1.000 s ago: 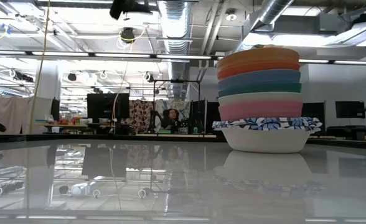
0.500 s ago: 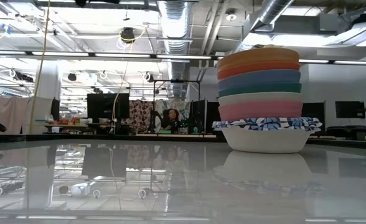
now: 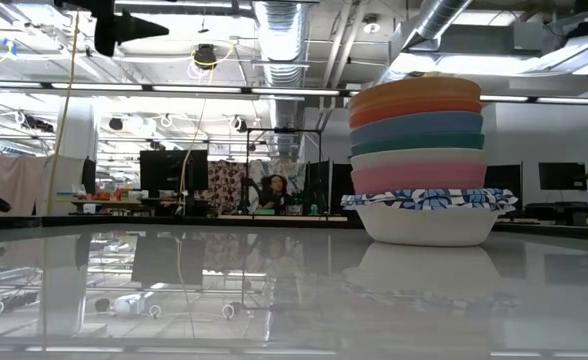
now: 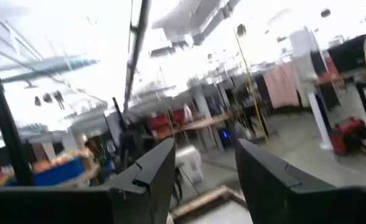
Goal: Nest bowls inside each other
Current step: Return to Home Position
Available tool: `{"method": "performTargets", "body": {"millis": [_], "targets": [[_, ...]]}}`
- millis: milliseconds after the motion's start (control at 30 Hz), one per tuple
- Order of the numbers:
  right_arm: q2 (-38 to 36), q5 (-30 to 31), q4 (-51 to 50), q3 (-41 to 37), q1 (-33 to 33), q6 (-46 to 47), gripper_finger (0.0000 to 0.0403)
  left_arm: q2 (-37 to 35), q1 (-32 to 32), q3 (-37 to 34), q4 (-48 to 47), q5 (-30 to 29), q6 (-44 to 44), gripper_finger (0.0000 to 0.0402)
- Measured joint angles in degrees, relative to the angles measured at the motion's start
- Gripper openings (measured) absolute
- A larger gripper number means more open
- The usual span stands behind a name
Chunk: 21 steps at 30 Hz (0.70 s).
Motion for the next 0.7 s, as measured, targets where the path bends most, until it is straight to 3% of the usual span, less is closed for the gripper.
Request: {"method": "performTargets", "body": {"millis": [100, 467, 700], "targets": [[-6.1, 0.0, 3.7, -6.3, 0.0, 0.4, 0.0187, -2.0, -1.0, -2.1, 0.6, -0.3, 0.4, 0.0281], [-5.7, -1.6, 7.1, -16.1, 0.4, 3.3, 0.0187, -3.5, -2.3, -9.0, 0.8, -2.4, -2.5, 0.0281], [-6.2, -4.9, 18.5, -27.2, 0.5, 2.7, 0.0187, -4.8, -5.0, -14.7, 4.6, -3.6, -4.5, 0.0281]]}}
